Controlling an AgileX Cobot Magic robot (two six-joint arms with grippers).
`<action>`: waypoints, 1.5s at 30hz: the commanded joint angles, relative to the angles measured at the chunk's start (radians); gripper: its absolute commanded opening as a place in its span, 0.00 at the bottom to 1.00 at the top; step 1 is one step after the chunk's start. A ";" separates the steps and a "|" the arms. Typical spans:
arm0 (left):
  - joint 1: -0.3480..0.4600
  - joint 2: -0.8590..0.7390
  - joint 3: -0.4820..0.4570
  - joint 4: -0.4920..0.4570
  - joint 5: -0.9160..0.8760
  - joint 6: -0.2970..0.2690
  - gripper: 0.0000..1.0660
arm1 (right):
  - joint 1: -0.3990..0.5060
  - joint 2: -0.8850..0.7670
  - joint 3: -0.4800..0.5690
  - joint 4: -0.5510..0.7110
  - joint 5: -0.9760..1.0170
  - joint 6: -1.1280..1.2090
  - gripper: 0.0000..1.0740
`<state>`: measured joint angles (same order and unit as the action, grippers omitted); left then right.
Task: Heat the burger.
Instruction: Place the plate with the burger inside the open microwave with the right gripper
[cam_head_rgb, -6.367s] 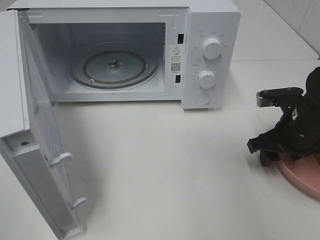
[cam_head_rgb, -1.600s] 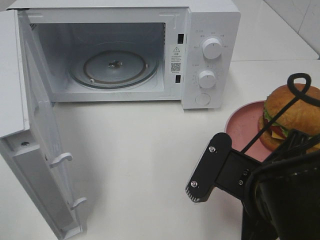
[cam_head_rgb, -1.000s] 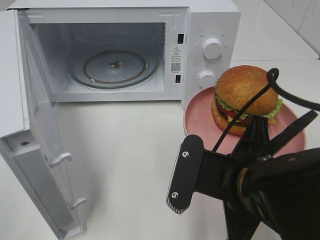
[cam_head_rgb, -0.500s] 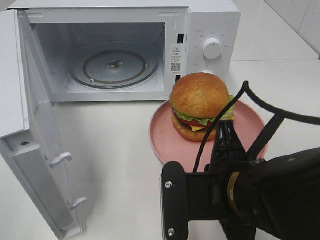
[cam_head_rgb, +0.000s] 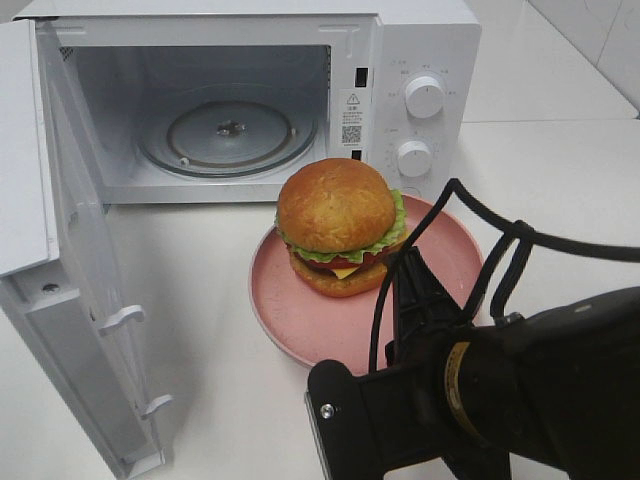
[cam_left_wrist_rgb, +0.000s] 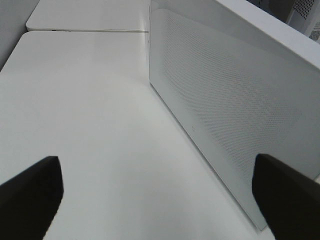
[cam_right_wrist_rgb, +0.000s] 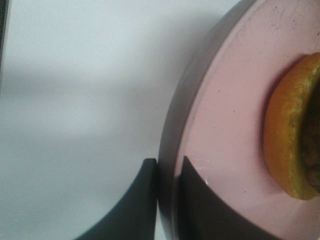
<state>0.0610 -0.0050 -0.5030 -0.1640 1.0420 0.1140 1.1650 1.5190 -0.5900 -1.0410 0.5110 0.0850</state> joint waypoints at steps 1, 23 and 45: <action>0.001 -0.008 -0.001 -0.006 -0.003 -0.004 0.92 | -0.037 -0.006 -0.007 -0.013 -0.011 -0.048 0.00; 0.001 -0.008 -0.001 -0.006 -0.003 -0.004 0.92 | -0.290 -0.006 -0.128 0.401 -0.200 -0.721 0.00; 0.001 -0.008 -0.001 -0.006 -0.003 -0.004 0.92 | -0.447 -0.006 -0.132 0.933 -0.349 -1.451 0.00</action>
<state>0.0610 -0.0050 -0.5030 -0.1640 1.0420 0.1140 0.7250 1.5210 -0.7060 -0.0940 0.2350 -1.3400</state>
